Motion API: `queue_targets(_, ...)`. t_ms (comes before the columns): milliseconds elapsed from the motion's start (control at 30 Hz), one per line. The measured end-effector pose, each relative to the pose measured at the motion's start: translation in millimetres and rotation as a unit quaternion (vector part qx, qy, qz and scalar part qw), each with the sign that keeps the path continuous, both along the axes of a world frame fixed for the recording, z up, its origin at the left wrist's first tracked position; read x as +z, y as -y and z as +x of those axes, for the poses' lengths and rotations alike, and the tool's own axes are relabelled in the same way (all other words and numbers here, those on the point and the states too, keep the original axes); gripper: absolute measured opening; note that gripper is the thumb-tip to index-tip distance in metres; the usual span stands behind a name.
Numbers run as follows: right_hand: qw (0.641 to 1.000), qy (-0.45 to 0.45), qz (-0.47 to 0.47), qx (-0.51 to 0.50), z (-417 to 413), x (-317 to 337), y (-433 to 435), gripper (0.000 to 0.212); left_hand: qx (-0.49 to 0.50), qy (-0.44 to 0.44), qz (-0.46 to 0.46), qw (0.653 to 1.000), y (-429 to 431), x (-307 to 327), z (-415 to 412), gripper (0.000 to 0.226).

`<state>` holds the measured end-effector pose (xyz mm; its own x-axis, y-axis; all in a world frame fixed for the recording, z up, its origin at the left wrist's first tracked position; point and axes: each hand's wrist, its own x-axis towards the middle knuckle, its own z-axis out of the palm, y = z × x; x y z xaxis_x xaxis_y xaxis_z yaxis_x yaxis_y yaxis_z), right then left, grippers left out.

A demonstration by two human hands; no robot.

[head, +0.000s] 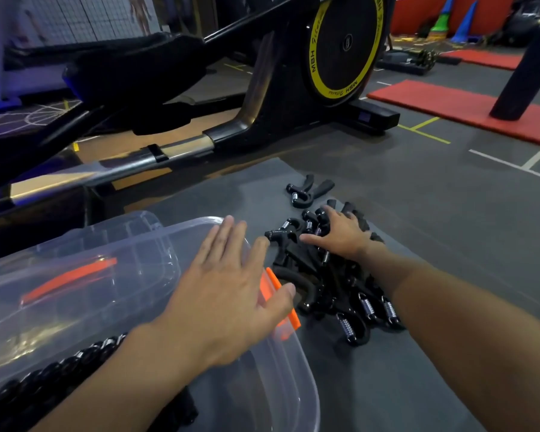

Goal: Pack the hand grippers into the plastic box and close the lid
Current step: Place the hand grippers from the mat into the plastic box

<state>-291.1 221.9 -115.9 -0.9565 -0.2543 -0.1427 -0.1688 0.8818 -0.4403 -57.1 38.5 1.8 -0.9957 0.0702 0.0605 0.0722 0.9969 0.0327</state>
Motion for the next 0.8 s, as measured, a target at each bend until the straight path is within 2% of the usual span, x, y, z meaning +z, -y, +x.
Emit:
queue_targets(67, 1.0, 0.008, 0.013, 0.018, -7, -12, 5, 0.128, -0.001, 0.005, -0.002, 1.0, 0, 0, 1, 0.091)
queue_targets(267, 0.994, 0.014, 0.102, 0.041, -3, -6, 7, 0.087, -0.005, 0.009, -0.005, 1.0, -1, 1, 0, 0.087)
queue_targets(367, 0.992, 0.002, 0.117, 0.047, 9, -10, 10, 0.076, -0.008, 0.002, 0.007, 1.0, -2, 2, 1, 0.085)
queue_targets(533, 0.99, 0.004, 0.123, 0.064, 41, -11, 8, 0.072, -0.009, 0.002, 0.009, 1.0, -1, 3, 2, 0.079)
queue_targets(700, 0.99, 0.021, 0.111, 0.084, 82, -12, -1, 0.068, -0.007, 0.011, -0.002, 1.0, -3, 2, 1, 0.087)
queue_targets(800, 0.994, 0.045, 0.043, 0.093, 102, -2, -9, 0.07, -0.006, 0.016, -0.004, 1.0, -3, 1, 1, 0.093)
